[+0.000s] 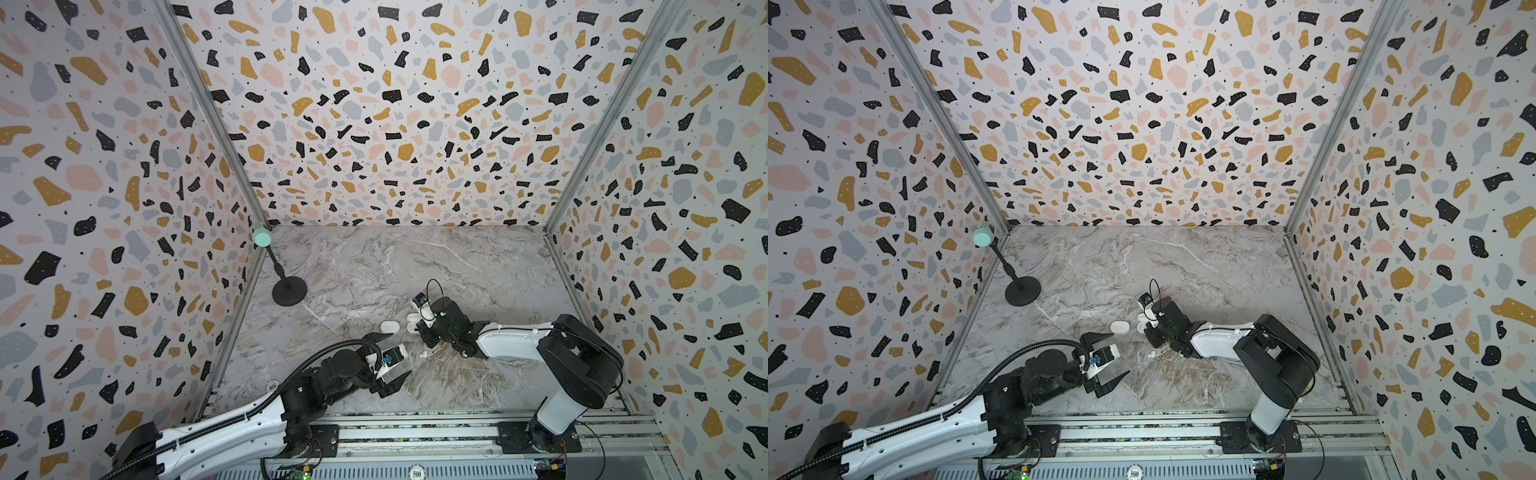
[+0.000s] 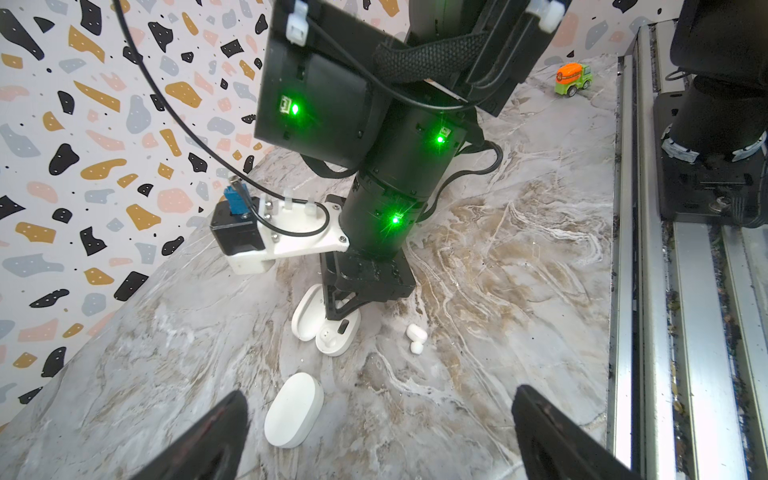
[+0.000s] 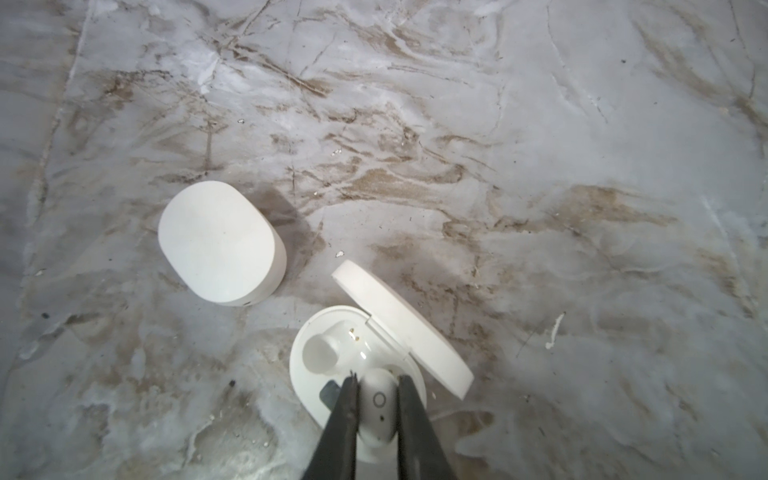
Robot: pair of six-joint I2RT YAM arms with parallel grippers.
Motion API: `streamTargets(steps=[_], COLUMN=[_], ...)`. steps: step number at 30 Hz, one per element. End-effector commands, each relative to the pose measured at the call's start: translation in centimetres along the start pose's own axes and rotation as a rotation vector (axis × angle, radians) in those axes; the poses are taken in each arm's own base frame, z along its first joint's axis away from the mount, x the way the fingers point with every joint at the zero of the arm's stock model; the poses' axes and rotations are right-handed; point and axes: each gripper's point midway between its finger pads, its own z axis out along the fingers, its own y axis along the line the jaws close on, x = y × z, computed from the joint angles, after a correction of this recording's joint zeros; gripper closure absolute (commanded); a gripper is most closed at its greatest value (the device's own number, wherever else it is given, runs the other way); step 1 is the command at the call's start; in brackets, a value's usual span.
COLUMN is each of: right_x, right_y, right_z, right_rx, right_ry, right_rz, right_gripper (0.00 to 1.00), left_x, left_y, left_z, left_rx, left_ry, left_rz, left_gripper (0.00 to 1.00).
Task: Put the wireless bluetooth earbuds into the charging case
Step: 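Lower the held earbud into the open case's slot with the right gripper, then open the right gripper to release the earbud in the case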
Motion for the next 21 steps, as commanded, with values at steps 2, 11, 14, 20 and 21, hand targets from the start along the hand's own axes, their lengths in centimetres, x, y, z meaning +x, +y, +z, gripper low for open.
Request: streamTargets(steps=[2,11,14,20,21], right_x=[-0.16,0.08,0.19,0.24,0.24], right_y=[-0.25,-0.35,-0.35,-0.35,-0.34], right_z=[0.07,0.25,0.35,0.43,0.43], right_rx=[0.008,0.014,0.014,0.014,0.013], right_ry=[0.001,0.014,0.021,0.026,0.026], right_rz=[-0.007,-0.005,-0.006,-0.006,-0.006], right_gripper=[0.84,0.83,0.82,0.79,0.78], left_x=[-0.93,-0.89,-0.9,-0.86,-0.86], left_y=[-0.05,-0.09,-0.11,-0.14,-0.14], left_z=[-0.09,-0.04,-0.02,0.05,0.05], left_rx=[0.001,0.003,0.004,0.005,0.005], left_ry=[-0.048,-0.047,-0.047,-0.044,-0.044], left_rz=[0.006,0.005,0.006,0.004,0.005], left_gripper=[0.0,0.0,0.0,0.0,0.0])
